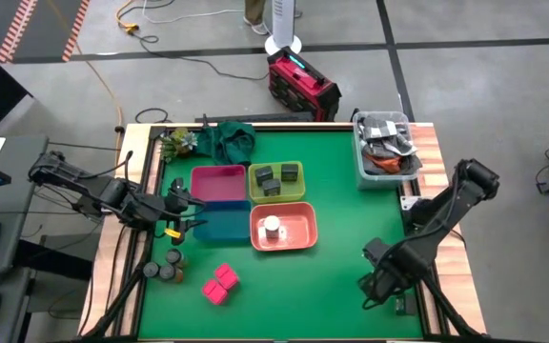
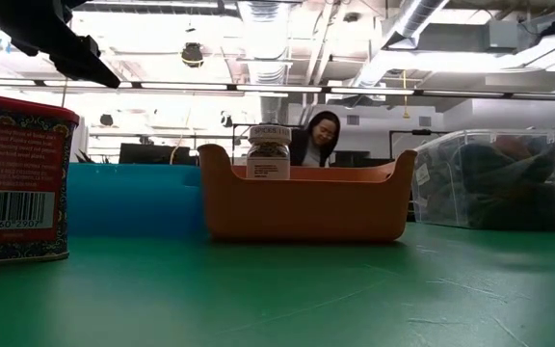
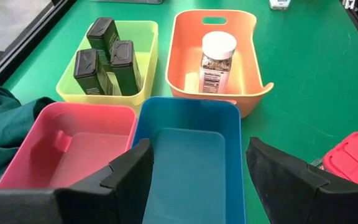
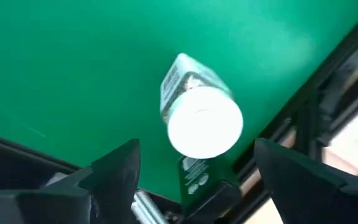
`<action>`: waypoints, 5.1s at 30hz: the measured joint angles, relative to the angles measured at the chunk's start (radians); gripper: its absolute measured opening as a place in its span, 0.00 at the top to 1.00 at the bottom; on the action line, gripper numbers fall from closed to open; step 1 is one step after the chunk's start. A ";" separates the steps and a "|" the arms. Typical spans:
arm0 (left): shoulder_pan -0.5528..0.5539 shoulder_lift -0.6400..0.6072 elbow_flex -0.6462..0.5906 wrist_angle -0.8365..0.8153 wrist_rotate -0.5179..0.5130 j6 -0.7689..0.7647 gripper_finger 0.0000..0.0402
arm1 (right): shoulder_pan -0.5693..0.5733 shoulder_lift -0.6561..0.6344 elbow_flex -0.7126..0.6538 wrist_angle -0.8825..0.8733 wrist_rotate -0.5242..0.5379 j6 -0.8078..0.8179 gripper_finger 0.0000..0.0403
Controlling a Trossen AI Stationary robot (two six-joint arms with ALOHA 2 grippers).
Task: Sort spices by type
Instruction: Put the white seasoning bottle into the orange bin, then put the top right black seasoning bottle into the blue bin
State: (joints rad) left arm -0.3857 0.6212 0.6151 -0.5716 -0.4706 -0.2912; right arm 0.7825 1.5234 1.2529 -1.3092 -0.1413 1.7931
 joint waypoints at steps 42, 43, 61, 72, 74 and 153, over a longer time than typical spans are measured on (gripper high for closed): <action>0.000 0.000 0.000 -0.021 0.010 -0.022 0.39 | 0.071 -0.029 -0.039 -0.004 0.037 0.151 0.15; 0.000 0.000 0.000 -0.021 0.011 -0.024 0.39 | 0.081 -0.029 -0.047 0.013 0.037 0.165 0.15; 0.000 0.000 0.000 -0.016 0.011 -0.024 0.39 | 0.072 -0.029 -0.219 0.227 0.041 0.151 0.15; 0.000 0.000 0.000 -0.019 0.011 -0.025 0.39 | 0.052 -0.029 -0.281 0.300 0.042 0.083 0.28; 0.000 0.000 0.000 -0.019 0.011 -0.025 0.39 | 0.052 -0.030 -0.281 0.300 0.042 0.080 0.31; 0.000 0.000 0.000 -0.075 -0.084 -0.052 0.39 | -0.681 0.513 0.478 0.196 0.166 -1.592 0.21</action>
State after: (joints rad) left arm -0.3855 0.6212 0.6151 -0.6468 -0.5549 -0.3431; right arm 0.1020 2.0365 1.7306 -1.1130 0.0246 0.2008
